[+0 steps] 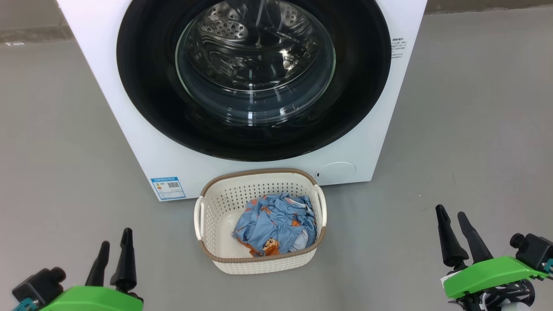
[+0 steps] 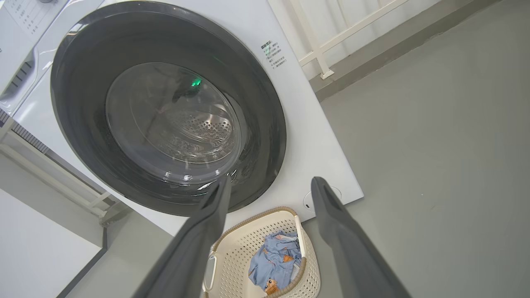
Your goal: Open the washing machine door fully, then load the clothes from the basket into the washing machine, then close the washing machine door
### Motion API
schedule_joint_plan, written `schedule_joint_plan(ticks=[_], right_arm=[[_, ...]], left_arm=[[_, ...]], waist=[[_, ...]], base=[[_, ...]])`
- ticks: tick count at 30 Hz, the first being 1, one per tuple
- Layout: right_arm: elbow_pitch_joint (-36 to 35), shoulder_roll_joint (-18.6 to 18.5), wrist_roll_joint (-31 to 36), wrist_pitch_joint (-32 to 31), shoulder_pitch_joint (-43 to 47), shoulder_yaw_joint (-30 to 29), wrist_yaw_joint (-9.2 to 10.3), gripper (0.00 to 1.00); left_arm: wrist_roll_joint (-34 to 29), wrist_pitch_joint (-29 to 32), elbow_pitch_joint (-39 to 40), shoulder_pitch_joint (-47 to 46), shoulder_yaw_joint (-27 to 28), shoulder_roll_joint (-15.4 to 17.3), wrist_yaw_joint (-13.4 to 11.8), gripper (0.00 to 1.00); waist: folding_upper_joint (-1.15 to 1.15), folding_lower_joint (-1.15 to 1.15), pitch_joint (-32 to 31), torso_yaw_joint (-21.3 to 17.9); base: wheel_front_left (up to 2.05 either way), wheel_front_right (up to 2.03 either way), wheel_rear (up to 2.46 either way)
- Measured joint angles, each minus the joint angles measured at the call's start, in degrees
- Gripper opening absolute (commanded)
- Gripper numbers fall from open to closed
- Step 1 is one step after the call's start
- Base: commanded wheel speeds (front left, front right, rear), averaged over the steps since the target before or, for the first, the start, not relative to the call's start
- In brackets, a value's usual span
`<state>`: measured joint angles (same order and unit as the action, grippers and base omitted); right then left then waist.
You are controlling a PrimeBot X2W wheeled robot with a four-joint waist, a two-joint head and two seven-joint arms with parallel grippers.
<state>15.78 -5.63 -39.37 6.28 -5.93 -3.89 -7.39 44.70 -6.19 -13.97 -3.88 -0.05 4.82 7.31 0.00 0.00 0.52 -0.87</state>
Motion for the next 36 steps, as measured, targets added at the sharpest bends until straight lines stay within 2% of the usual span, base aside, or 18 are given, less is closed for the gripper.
schedule_joint_plan(ticks=[20, 36], right_arm=[[0.0, -0.5, 14.8, 3.5, -1.5, 0.5, 0.00, 1.00], [0.0, -1.6, 24.0, 6.0, -3.2, 1.3, 0.00, 1.00]], left_arm=[[-14.1, -3.5, 1.1, -0.3, -0.4, 0.8, 0.0, 1.00], [-23.9, -6.0, 1.6, -1.2, -0.8, 1.4, 0.0, 1.00]], waist=[[0.00, 0.00, 0.3, 0.2], [0.00, 0.00, 0.7, 0.1]], base=[[0.00, 0.00, 0.00], [0.00, 0.00, 0.00]])
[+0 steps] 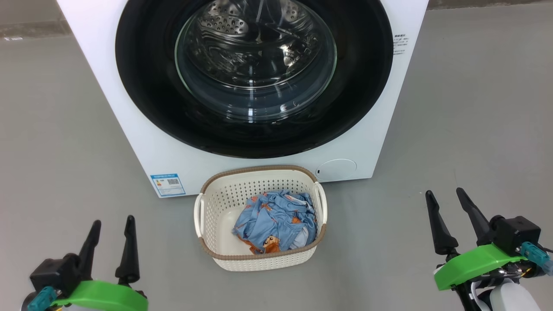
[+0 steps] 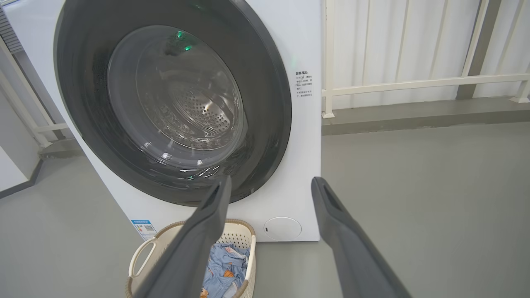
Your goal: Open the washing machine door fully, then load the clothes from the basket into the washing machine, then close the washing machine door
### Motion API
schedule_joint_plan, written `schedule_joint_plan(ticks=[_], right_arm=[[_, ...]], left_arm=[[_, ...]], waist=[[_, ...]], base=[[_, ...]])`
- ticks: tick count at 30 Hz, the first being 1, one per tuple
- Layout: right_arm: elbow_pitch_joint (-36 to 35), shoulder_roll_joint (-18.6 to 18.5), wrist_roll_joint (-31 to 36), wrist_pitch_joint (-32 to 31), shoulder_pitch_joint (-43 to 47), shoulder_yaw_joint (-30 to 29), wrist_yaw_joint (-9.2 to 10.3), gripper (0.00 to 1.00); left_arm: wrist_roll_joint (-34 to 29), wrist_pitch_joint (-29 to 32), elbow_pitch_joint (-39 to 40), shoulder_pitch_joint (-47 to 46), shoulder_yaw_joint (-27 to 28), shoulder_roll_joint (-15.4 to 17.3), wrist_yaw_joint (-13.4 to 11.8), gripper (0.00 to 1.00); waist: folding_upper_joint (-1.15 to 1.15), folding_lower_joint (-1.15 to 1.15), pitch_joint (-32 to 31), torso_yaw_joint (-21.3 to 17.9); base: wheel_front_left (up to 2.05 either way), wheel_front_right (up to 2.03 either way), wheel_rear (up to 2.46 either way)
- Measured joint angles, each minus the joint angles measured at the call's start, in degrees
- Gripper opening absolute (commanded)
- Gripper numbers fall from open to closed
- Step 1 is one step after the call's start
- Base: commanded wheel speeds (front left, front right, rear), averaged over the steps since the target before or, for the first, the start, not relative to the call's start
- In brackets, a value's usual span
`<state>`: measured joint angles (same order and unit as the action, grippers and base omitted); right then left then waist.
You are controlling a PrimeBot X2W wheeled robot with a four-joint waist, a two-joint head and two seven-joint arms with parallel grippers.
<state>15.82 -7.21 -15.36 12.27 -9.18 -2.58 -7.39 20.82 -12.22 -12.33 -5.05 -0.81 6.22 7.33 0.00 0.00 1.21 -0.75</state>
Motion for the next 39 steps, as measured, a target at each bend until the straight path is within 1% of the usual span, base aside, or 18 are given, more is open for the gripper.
schedule_joint_plan(ticks=[13, 23, 39], right_arm=[[0.0, -0.5, 7.9, 2.0, -0.6, 0.6, 0.00, 1.00], [1.9, -0.4, 6.2, 2.0, -0.6, 0.8, 0.00, 1.00], [2.0, -0.4, 6.4, 2.0, -0.6, 0.5, 0.00, 1.00]], left_arm=[[-7.5, -2.0, 0.0, 0.0, 0.0, 0.2, 0.0, 1.00], [-7.6, -2.0, -0.9, 0.0, 0.0, 0.4, 0.1, 1.00], [-7.9, -2.0, -1.0, 0.0, 0.2, 0.5, 0.1, 1.00]], waist=[[0.00, 0.00, -0.2, 0.2], [0.00, 0.00, -0.3, 0.3], [0.00, 0.00, -0.7, 0.1]], base=[[0.00, 0.00, 0.00], [0.00, 0.00, 0.00], [0.00, 0.00, 0.00]])
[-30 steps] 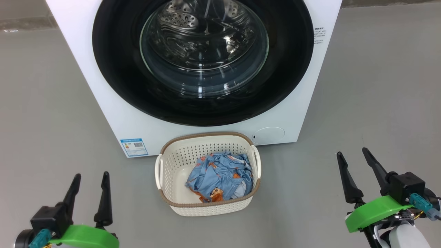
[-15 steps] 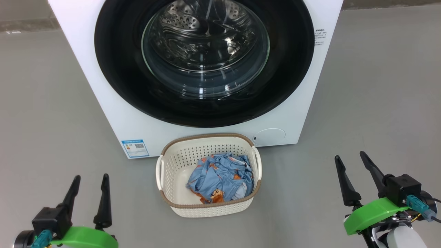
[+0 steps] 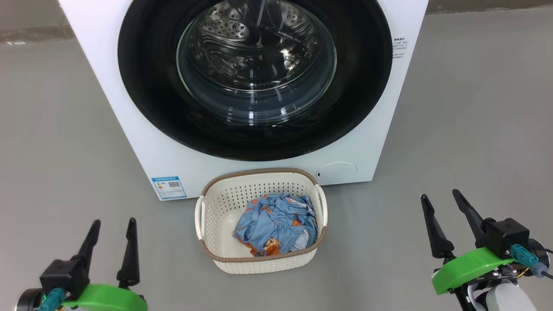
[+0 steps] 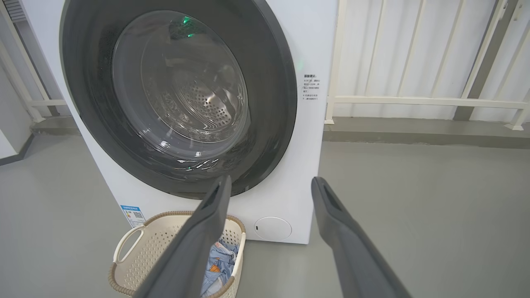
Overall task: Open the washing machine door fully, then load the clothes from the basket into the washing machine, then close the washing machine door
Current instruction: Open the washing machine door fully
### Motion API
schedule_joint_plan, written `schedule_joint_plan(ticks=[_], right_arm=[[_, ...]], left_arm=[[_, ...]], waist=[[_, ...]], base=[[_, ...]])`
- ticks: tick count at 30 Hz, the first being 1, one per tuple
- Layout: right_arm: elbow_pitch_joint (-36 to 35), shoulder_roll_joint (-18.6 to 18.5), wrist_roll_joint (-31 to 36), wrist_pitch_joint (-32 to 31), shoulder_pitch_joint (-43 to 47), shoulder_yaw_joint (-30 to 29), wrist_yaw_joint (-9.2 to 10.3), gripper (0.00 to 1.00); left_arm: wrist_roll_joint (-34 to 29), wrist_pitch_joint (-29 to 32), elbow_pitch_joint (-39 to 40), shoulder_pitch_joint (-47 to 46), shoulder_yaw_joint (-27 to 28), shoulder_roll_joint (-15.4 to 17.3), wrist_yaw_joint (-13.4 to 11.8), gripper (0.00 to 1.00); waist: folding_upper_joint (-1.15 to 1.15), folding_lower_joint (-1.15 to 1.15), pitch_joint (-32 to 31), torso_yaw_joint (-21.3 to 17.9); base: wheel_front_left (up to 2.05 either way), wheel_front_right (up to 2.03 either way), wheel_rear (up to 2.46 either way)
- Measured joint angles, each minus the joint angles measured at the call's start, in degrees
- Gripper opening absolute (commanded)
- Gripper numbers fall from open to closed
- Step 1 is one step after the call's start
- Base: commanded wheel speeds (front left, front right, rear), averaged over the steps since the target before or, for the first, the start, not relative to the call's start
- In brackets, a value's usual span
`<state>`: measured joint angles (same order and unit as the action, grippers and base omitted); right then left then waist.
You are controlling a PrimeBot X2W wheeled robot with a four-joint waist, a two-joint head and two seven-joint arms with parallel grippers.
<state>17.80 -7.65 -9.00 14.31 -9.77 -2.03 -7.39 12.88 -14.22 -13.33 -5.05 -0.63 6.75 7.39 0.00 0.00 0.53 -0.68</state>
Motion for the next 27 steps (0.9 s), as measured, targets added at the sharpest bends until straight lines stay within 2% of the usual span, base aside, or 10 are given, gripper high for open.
schedule_joint_plan(ticks=[15, 27], right_arm=[[-0.1, 0.0, 0.3, 0.0, 0.0, -0.2, 0.00, 1.00], [-0.4, 0.1, 0.3, 0.0, 0.0, -0.6, 0.00, 1.00]], left_arm=[[-1.0, 0.0, -0.2, 0.0, 0.6, 0.0, 0.0, 1.00], [-1.2, 0.0, 0.3, 0.0, 1.3, -0.1, 0.0, 1.00]], waist=[[0.00, 0.00, 0.3, 0.2], [0.00, 0.00, 1.2, 0.3]], base=[[0.10, 0.10, -0.19], [0.93, 0.93, -1.85]])
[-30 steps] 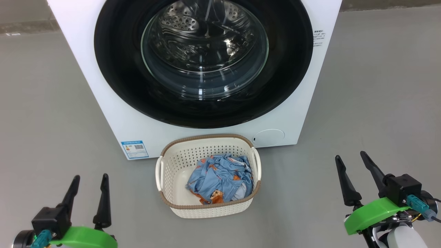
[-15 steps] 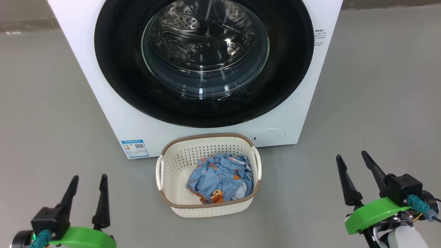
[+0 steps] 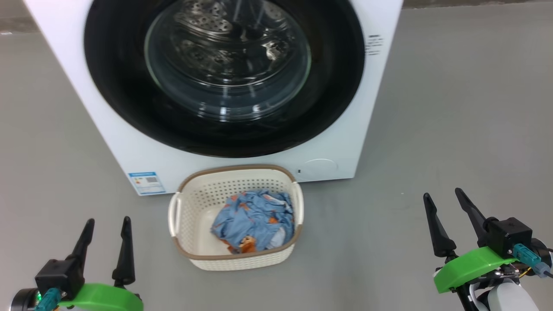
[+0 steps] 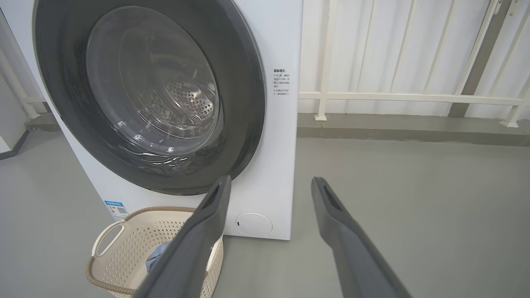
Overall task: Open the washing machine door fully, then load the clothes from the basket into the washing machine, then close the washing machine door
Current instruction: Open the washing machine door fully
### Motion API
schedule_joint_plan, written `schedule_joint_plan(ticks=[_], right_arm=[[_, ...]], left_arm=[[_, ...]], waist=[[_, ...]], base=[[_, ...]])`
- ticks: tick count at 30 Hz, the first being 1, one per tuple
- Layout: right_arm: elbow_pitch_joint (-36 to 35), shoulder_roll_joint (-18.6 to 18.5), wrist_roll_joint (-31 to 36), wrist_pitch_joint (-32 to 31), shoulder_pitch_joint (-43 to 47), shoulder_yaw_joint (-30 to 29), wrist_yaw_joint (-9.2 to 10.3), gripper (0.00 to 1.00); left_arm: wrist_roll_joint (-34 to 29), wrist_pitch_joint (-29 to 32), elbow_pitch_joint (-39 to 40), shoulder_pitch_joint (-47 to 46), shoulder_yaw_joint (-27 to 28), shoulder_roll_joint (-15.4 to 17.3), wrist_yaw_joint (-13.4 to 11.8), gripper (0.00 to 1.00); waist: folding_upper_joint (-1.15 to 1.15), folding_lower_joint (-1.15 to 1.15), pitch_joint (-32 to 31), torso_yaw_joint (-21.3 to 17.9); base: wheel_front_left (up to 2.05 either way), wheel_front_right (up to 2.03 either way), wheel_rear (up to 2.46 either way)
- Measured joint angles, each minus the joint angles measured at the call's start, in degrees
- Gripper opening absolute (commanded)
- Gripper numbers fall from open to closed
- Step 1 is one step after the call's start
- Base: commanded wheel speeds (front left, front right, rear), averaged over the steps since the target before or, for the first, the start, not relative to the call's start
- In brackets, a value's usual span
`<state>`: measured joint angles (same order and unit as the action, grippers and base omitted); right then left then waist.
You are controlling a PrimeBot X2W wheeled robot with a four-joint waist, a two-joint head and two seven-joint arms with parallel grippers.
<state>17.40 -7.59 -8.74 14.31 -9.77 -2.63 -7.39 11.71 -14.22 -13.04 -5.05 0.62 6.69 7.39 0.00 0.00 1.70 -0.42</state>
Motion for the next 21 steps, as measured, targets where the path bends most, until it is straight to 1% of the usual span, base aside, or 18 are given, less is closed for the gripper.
schedule_joint_plan(ticks=[6, 11, 16, 21], right_arm=[[-0.2, 0.0, 0.0, 0.0, 0.0, -0.4, 0.00, 1.00], [-0.5, 0.0, 0.0, 0.0, 0.0, -1.1, 0.00, 1.00], [-0.5, 0.1, 0.0, 0.0, 0.0, -1.1, 0.00, 1.00], [-0.5, 0.1, 0.0, 0.0, -0.1, -1.3, 0.00, 1.00]], left_arm=[[0.2, 0.0, 0.7, 0.0, 0.5, -0.6, 0.0, 1.00], [0.0, -0.4, 0.8, -0.2, 0.8, -0.9, 0.0, 1.00], [0.0, -0.4, 0.8, -0.3, 0.8, -0.9, 0.0, 1.00], [0.0, -0.4, 0.9, -1.1, 0.8, -0.9, 0.0, 1.00]], waist=[[0.00, 0.00, 0.3, 0.1], [0.00, 0.00, 0.8, 0.3], [0.00, 0.00, 1.3, 0.4], [0.00, 0.00, 1.6, 0.5]], base=[[1.21, 1.21, -2.41], [0.88, 0.88, -1.77], [0.49, 0.49, -0.98], [0.11, 0.11, -0.22]])
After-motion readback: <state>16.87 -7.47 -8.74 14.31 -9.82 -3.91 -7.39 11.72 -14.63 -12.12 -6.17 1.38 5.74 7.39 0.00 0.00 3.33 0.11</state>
